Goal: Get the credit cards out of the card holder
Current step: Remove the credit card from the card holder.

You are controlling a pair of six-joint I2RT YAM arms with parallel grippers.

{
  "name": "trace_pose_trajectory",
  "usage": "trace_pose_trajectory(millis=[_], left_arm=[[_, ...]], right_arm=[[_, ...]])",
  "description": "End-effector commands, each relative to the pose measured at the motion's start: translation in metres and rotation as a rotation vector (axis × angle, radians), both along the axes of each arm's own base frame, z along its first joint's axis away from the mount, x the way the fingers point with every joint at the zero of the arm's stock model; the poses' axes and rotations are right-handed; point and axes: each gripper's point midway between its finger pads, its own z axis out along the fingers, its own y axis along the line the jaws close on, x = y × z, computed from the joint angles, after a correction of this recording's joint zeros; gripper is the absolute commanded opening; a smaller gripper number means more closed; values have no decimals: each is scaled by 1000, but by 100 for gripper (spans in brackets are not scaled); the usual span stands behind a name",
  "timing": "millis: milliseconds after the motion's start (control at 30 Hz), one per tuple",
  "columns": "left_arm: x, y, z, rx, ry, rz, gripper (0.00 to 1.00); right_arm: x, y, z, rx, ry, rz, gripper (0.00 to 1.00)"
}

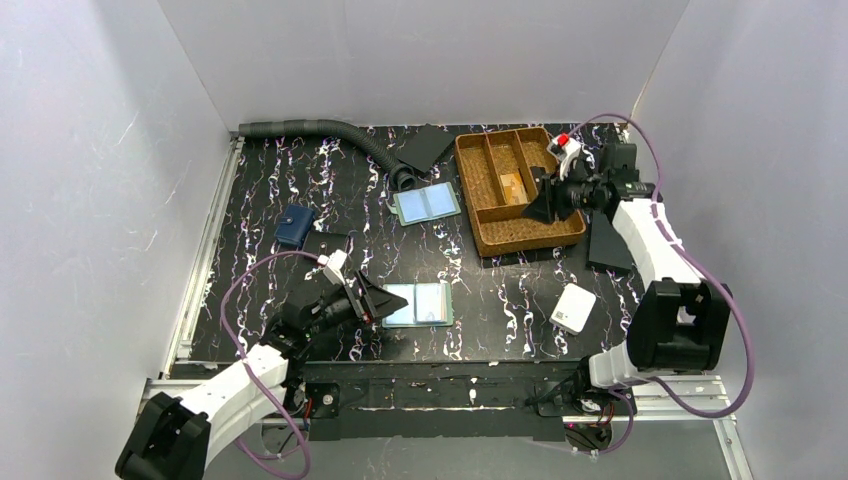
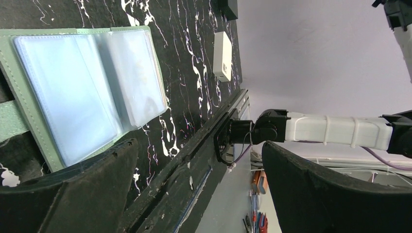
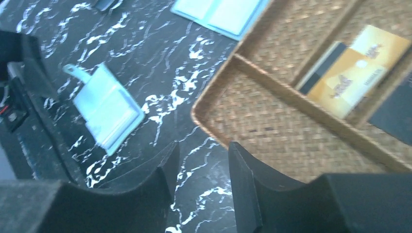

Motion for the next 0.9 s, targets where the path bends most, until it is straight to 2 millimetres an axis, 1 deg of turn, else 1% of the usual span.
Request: trace_pose_trajectory(millis=[0,167,200,300,533,667,733,833,867], left_arm=[[0,-7,14,-9,-18,-49,98],[-3,-15,8,51,-1,-79,98],[-4,-16,5,72,4,-85,98],[-6,-19,2,137,5,-99,98],[-5,-16,1,282,-17,-107,98],[-3,-16,2,368,-25,-102,98],[-3,-19,5,389,-35,-111,98],[-5,-21,-2,447,-20,-113,98],[-5,-22,-3,469,-15,-109,98]], right_arm=[[-33,24,19,159,-84,150,53],[-67,33,12,211,-153,235,66],[-74,34,6,219,-154,248,67],[-86,36,0,228,-194,279,71],[-95,37,-11,233,-208,297,71],[-95,36,-14,225,-206,286,70],[-95,37,-16,242,-176,266,69],[-89,36,-23,244,-144,222,67],[-91,44,-27,234,-129,237,66]])
